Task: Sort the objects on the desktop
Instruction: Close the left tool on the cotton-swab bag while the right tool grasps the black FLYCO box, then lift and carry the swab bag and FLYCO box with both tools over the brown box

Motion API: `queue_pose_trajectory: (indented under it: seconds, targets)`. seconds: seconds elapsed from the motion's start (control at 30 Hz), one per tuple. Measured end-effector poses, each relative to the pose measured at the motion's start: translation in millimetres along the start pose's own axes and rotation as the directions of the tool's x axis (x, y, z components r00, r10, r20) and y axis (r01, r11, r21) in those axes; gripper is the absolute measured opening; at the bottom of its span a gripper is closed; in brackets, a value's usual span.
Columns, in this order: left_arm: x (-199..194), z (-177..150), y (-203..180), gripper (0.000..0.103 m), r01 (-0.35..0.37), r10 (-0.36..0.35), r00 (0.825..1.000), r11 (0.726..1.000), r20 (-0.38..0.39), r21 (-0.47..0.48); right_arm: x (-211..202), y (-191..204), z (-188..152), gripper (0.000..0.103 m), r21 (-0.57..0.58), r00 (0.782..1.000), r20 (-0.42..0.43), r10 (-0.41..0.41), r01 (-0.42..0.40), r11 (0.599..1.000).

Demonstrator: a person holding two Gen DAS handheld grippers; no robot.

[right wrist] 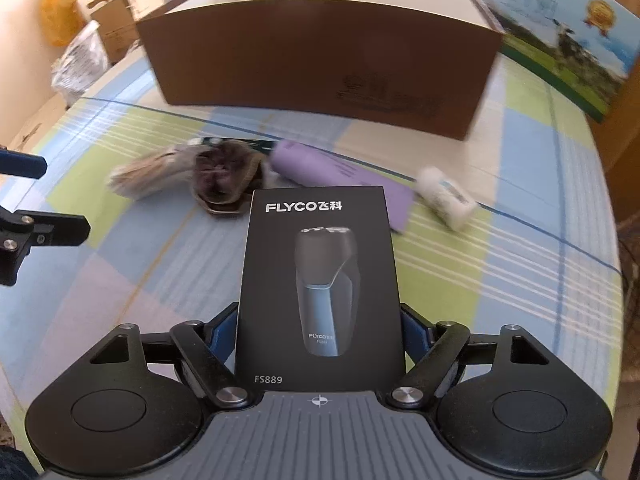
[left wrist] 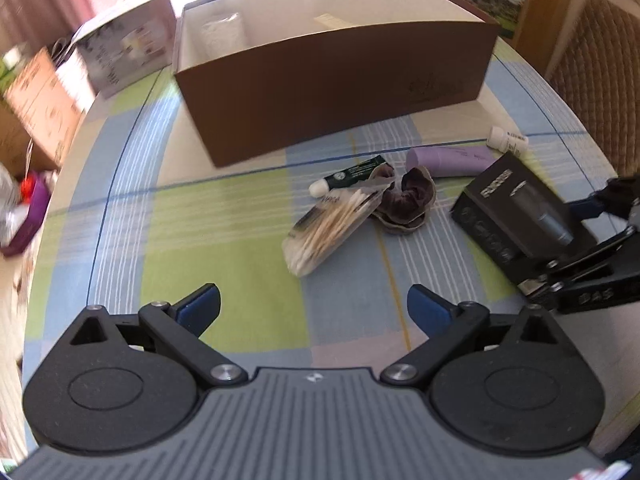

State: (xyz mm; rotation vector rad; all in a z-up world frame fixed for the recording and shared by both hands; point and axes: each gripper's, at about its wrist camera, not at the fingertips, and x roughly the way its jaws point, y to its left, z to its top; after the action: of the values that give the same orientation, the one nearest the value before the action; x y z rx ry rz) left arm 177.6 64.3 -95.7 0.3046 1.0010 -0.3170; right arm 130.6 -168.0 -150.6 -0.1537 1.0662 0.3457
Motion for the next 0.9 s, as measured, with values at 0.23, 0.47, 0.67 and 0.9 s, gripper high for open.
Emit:
queue_pose_trajectory:
  seconds: [0.23,0.47,0.67,0.9]
  targets:
    - [23,12,-8,0.095,0.004,-0.009,0.999,0.988,0.033,0.154,-15,-36,-16,0.077,0.097,0.998,-0.012,-0.057,0.058,0.994]
    - [52,26,-10,0.080,0.017,-0.022,1.000,0.966,0.013,0.260,-27,-66,-28,0.077,0.195,0.994,-0.025,-0.106,0.109,0.975]
    - [67,33,-11,0.053,0.059,-0.061,0.998,0.952,-0.001,0.300,-32,-77,-34,0.077,0.242,0.991,-0.031,-0.133,0.136,0.961]
    - [63,33,2,0.016,0.161,-0.147,0.986,0.964,-0.077,0.210,-35,-79,-37,0.077,0.261,0.991,-0.026,-0.135,0.137,0.956]
